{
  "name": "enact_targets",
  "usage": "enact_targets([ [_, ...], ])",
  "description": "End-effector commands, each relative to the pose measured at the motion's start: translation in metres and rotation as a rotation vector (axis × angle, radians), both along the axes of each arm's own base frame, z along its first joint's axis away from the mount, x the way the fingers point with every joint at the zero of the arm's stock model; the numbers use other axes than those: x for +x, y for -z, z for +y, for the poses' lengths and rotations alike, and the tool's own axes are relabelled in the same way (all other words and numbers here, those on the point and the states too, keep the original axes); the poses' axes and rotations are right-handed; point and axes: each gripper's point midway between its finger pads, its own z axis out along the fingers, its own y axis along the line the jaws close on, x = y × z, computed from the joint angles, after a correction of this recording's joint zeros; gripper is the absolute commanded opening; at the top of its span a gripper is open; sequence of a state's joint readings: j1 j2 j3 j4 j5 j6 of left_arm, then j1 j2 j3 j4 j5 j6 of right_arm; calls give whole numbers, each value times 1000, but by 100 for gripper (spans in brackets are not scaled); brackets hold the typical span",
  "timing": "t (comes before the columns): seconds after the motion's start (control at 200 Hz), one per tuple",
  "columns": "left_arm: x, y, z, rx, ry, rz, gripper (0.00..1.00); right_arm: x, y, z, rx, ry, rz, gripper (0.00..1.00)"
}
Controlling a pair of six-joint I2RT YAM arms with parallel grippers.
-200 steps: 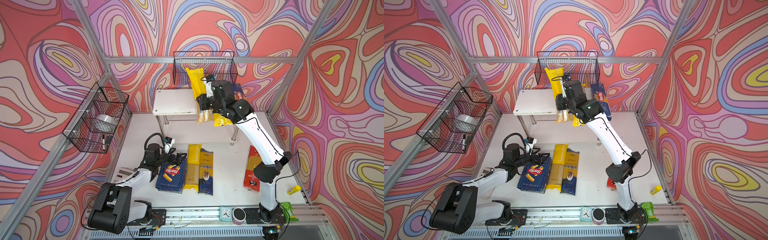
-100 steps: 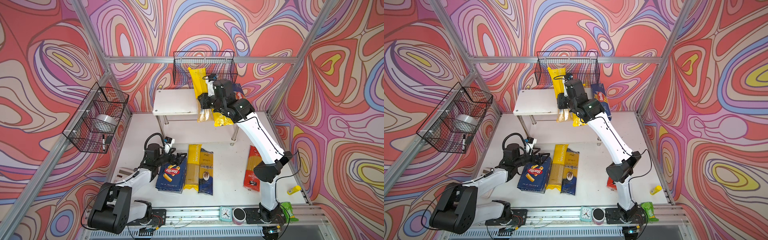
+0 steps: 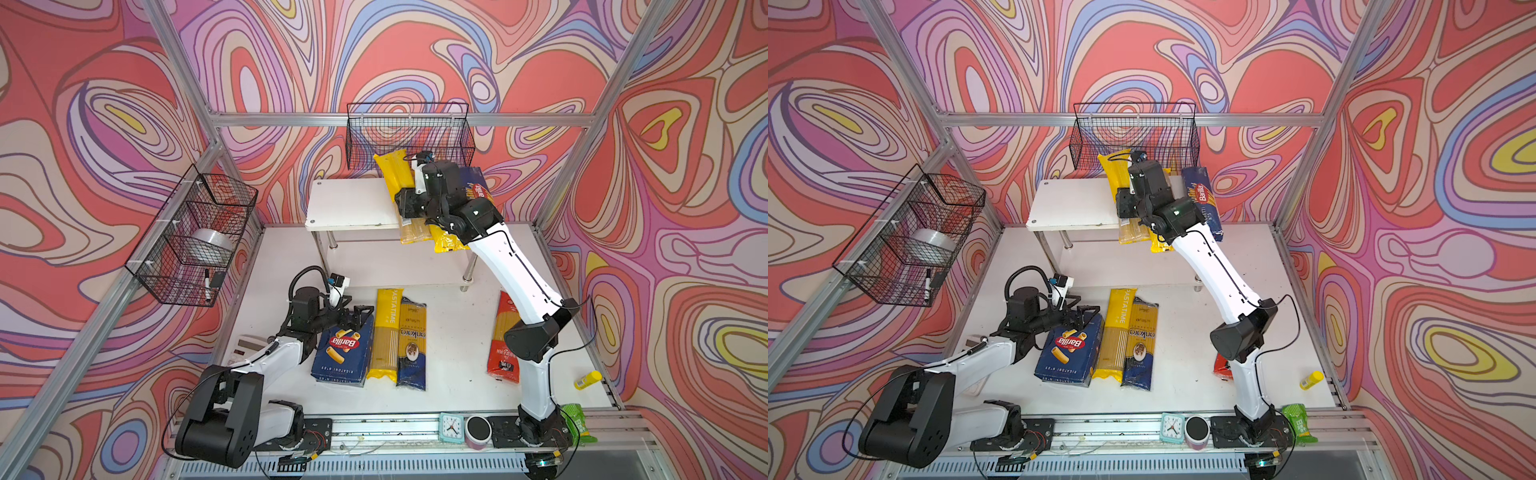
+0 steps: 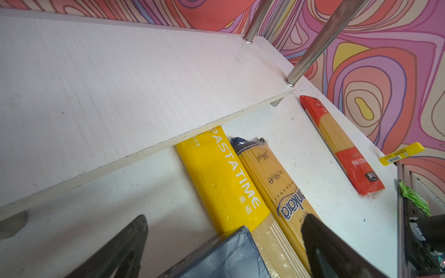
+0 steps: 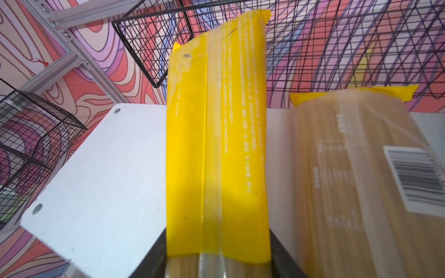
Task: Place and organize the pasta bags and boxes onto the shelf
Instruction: 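Lower the yellow-and-clear bag onto the shelf beside the other yellow bag, then open the right gripper and push the bag flat against its neighbour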
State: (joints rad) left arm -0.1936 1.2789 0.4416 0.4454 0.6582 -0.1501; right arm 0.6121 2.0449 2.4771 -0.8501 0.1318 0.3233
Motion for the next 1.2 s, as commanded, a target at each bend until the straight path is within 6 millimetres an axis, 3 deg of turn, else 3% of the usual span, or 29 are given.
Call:
enact_targets([
  [0.0, 3, -9, -4, -9, 20, -17, 100, 10, -17, -5, 39, 32, -56, 54],
  [0.346, 3, -8, -5, -8, 21, -15, 100, 4, -36, -10, 53, 36, -94, 63],
  [0.606, 2, -9, -3, -2, 15, -22, 100, 7, -31, -7, 45, 28, -89, 69],
  [0.721, 2, -10, -3, -3, 17, -23, 100, 3, -42, -6, 64, 8, -103, 69],
  [0.836, 2, -10, -3, 1, 12, -24, 100, -15, -54, -2, 74, -75, -112, 66],
  [0.966, 2, -9, -5, -8, 21, -17, 100, -51, -58, -1, 85, -190, -79, 61],
  [1.067, 3, -9, -5, -13, 26, -11, 100, -76, -52, -10, 56, -211, -49, 57],
  [1.092, 3, -8, -6, -12, 27, -9, 100, -86, -58, -19, 54, -205, -61, 56],
  [1.192, 3, -9, -6, -9, 26, -11, 100, -104, -47, -31, -16, -198, -32, 53],
])
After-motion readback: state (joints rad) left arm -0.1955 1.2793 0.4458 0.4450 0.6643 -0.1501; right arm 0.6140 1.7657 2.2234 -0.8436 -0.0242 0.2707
